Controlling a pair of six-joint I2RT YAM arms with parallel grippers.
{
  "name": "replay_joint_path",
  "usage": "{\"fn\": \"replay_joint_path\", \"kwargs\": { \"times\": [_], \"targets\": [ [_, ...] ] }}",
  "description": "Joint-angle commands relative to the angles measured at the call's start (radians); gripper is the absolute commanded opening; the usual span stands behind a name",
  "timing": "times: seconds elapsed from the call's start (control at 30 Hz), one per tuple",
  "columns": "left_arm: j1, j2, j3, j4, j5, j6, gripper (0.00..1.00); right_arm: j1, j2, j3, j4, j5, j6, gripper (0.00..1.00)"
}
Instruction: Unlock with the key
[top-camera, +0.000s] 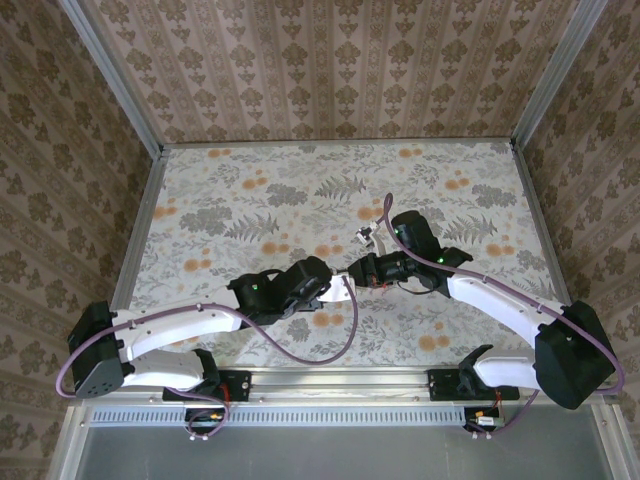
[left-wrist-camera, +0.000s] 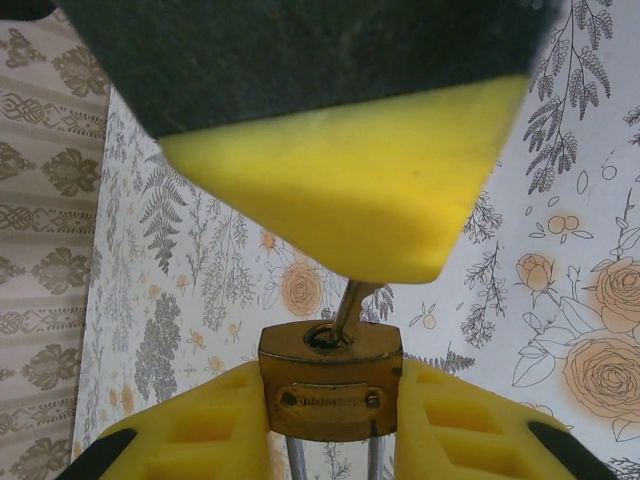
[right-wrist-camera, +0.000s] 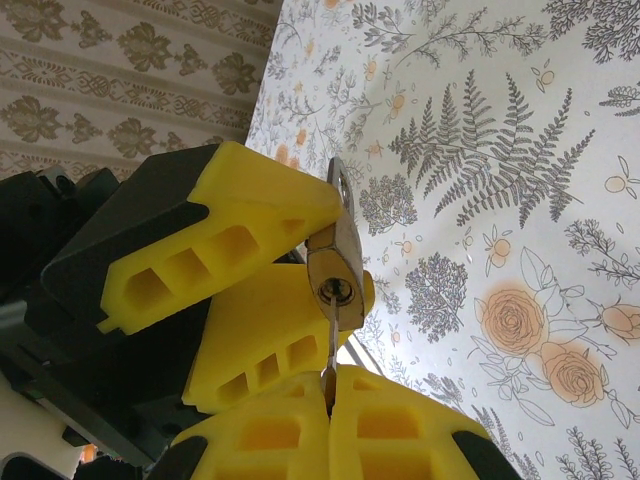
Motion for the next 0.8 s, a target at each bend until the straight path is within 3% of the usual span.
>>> {"fn": "replay_joint_path", "kwargs": {
  "times": [0.0,0.77],
  "targets": [
    [-0.001,0.003,-0.007,0.032,-0.009,0.013,0.29,0.012,-0.017,0.009,-0.004,-0.02,0.0,0.0],
    [-0.007,0.007,-0.012,0.043,-0.001,0.014,0.29,0.011,-0.004,0.021,-0.011,-0.022,-0.008,0.0]
  ]
}}
